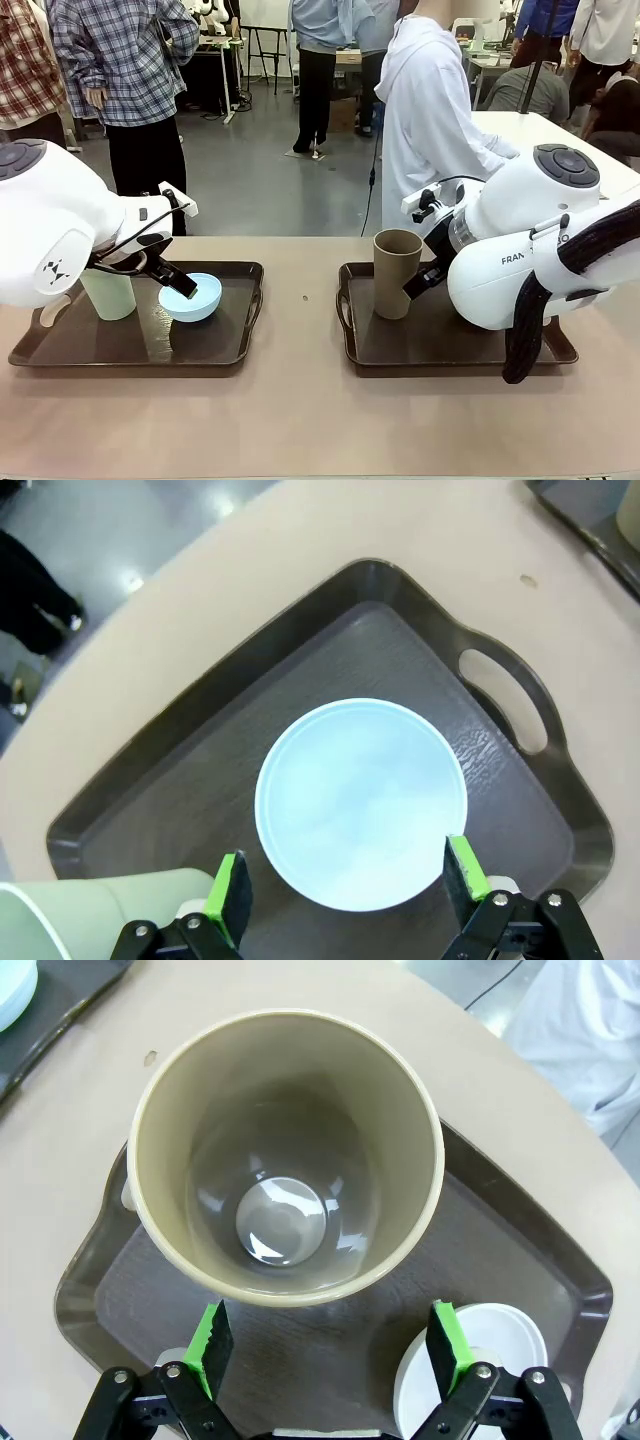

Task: Set up a tray with a mat and arrange the tableware.
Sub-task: Pick up the Picnic Bowl and Reusable plastic cup from the Handle tray in front of the human's position and hold them in the air.

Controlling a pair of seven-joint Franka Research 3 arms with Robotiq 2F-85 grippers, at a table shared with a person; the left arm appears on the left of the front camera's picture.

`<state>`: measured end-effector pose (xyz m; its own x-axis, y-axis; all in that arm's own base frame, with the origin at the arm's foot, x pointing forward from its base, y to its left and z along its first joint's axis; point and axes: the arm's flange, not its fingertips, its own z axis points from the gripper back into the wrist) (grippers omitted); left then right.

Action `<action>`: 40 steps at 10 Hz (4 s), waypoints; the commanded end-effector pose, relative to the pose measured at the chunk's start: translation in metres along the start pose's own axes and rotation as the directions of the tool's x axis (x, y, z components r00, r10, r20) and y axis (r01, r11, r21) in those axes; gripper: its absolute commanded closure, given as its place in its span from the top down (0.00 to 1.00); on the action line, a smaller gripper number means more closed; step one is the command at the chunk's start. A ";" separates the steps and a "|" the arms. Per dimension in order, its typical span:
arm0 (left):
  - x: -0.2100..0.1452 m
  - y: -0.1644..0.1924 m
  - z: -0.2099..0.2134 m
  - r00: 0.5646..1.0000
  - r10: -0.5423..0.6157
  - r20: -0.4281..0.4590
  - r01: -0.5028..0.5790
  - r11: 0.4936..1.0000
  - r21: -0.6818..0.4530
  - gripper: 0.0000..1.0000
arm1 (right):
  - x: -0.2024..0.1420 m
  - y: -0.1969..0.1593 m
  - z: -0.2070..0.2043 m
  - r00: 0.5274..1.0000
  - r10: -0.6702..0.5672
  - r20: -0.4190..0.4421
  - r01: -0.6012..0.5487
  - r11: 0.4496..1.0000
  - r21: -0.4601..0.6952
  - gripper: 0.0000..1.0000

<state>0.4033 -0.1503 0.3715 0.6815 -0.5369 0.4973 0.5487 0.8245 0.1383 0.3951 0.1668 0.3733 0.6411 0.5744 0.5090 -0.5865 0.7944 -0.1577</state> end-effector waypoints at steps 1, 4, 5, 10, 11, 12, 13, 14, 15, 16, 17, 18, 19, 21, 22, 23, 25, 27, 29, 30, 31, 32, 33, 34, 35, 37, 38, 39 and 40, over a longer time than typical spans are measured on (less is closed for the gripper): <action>0.007 -0.013 0.022 0.999 -0.045 0.016 0.045 0.998 0.034 1.00 | 0.006 0.008 0.018 0.999 0.044 -0.002 -0.044 0.999 -0.008 1.00; 0.039 -0.043 0.104 0.994 -0.061 -0.093 0.070 0.993 0.097 1.00 | 0.024 0.026 0.129 0.998 0.048 -0.030 -0.051 0.993 -0.105 1.00; 0.045 -0.047 0.126 0.986 -0.032 -0.162 0.045 0.996 0.077 1.00 | 0.022 0.028 0.162 0.998 0.009 -0.057 -0.017 0.988 -0.155 1.00; 0.045 -0.051 0.157 0.977 -0.055 -0.208 0.068 0.996 0.054 1.00 | 0.020 0.025 0.164 0.999 0.021 -0.036 -0.026 0.991 -0.132 1.00; 0.050 -0.054 0.180 0.969 -0.049 -0.243 0.064 0.997 0.052 1.00 | 0.015 0.030 0.198 0.999 -0.001 -0.049 -0.006 0.989 -0.146 1.00; 0.042 -0.047 0.170 0.971 -0.003 -0.241 0.001 1.000 -0.010 1.00 | 0.012 0.013 0.180 0.996 -0.042 -0.077 0.038 0.998 -0.053 1.00; 0.028 -0.034 0.167 0.975 0.034 -0.222 -0.049 0.997 -0.060 1.00 | 0.002 -0.013 0.180 0.989 -0.125 -0.083 0.125 0.992 -0.008 1.00; 0.014 -0.023 0.181 0.975 0.105 -0.197 -0.130 0.984 -0.119 1.00 | -0.011 -0.032 0.190 0.979 -0.191 -0.070 0.192 0.981 0.017 1.00; 0.003 -0.003 0.187 0.974 0.140 -0.177 -0.171 0.971 -0.168 1.00 | -0.026 -0.059 0.200 0.962 -0.268 -0.052 0.270 0.962 0.041 1.00; -0.009 0.013 0.201 0.966 0.198 -0.168 -0.232 0.948 -0.216 1.00 | -0.042 -0.081 0.210 0.933 -0.357 -0.030 0.358 0.927 0.109 1.00; -0.029 0.030 0.208 0.953 0.275 -0.130 -0.301 0.914 -0.271 1.00 | -0.067 -0.105 0.217 0.906 -0.422 -0.028 0.419 0.887 0.193 1.00; -0.048 0.047 0.219 0.931 0.356 -0.081 -0.364 0.883 -0.296 1.00 | -0.086 -0.123 0.220 0.876 -0.481 -0.024 0.469 0.840 0.274 1.00; -0.066 0.069 0.232 0.902 0.430 -0.035 -0.418 0.848 -0.325 1.00 | -0.104 -0.140 0.220 0.838 -0.545 -0.009 0.514 0.783 0.350 1.00; -0.114 0.111 0.235 0.815 0.579 -0.017 -0.535 0.741 -0.404 1.00 | -0.134 -0.164 0.212 0.761 -0.648 -0.028 0.582 0.663 0.470 1.00; -0.130 0.127 0.227 0.781 0.623 -0.026 -0.564 0.688 -0.458 1.00 | -0.140 -0.171 0.204 0.738 -0.674 -0.045 0.603 0.628 0.493 1.00; -0.145 0.147 0.218 0.752 0.656 -0.069 -0.598 0.635 -0.489 1.00 | -0.141 -0.174 0.193 0.723 -0.687 -0.071 0.620 0.601 0.504 1.00; -0.168 0.171 0.204 0.705 0.694 -0.145 -0.650 0.552 -0.522 1.00 | -0.142 -0.177 0.177 0.709 -0.699 -0.096 0.632 0.569 0.526 1.00; -0.156 0.181 0.224 0.707 0.698 -0.114 -0.650 0.578 -0.493 1.00 | -0.141 -0.185 0.189 0.697 -0.712 -0.090 0.645 0.567 0.512 1.00; -0.156 0.181 0.224 0.707 0.698 -0.114 -0.650 0.578 -0.493 1.00 | -0.141 -0.185 0.189 0.697 -0.712 -0.090 0.645 0.567 0.512 1.00; -0.156 0.181 0.224 0.707 0.698 -0.114 -0.650 0.578 -0.493 1.00 | -0.141 -0.185 0.189 0.697 -0.712 -0.090 0.645 0.567 0.512 1.00; -0.156 0.181 0.224 0.707 0.698 -0.114 -0.650 0.578 -0.493 1.00 | -0.141 -0.185 0.189 0.697 -0.712 -0.090 0.645 0.567 0.512 1.00; -0.156 0.181 0.224 0.707 0.698 -0.114 -0.650 0.578 -0.493 1.00 | -0.141 -0.185 0.189 0.697 -0.712 -0.090 0.645 0.567 0.512 1.00; -0.156 0.181 0.224 0.707 0.698 -0.114 -0.650 0.578 -0.493 1.00 | -0.141 -0.185 0.189 0.697 -0.712 -0.090 0.645 0.567 0.512 1.00; -0.156 0.181 0.224 0.707 0.698 -0.114 -0.650 0.578 -0.493 1.00 | -0.141 -0.185 0.189 0.697 -0.712 -0.090 0.645 0.567 0.512 1.00; -0.156 0.181 0.224 0.707 0.698 -0.114 -0.650 0.578 -0.493 1.00 | -0.141 -0.185 0.189 0.697 -0.712 -0.090 0.645 0.567 0.512 1.00; -0.156 0.181 0.224 0.707 0.698 -0.114 -0.650 0.578 -0.493 1.00 | -0.141 -0.185 0.189 0.697 -0.712 -0.090 0.645 0.567 0.512 1.00; -0.156 0.181 0.224 0.707 0.698 -0.114 -0.650 0.578 -0.493 1.00 | -0.141 -0.185 0.189 0.697 -0.712 -0.090 0.645 0.567 0.512 1.00; -0.156 0.181 0.224 0.707 0.698 -0.114 -0.650 0.578 -0.493 1.00 | -0.141 -0.185 0.189 0.697 -0.712 -0.090 0.645 0.567 0.512 1.00; -0.156 0.181 0.224 0.707 0.698 -0.114 -0.650 0.578 -0.493 1.00 | -0.141 -0.185 0.189 0.697 -0.712 -0.090 0.645 0.567 0.512 1.00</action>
<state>0.2880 0.1218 0.5111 0.9236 0.1853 0.3355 0.0881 0.7492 -0.6564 0.3176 -0.0974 0.4913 0.9150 -0.1535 0.3731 -0.1460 0.7362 0.6608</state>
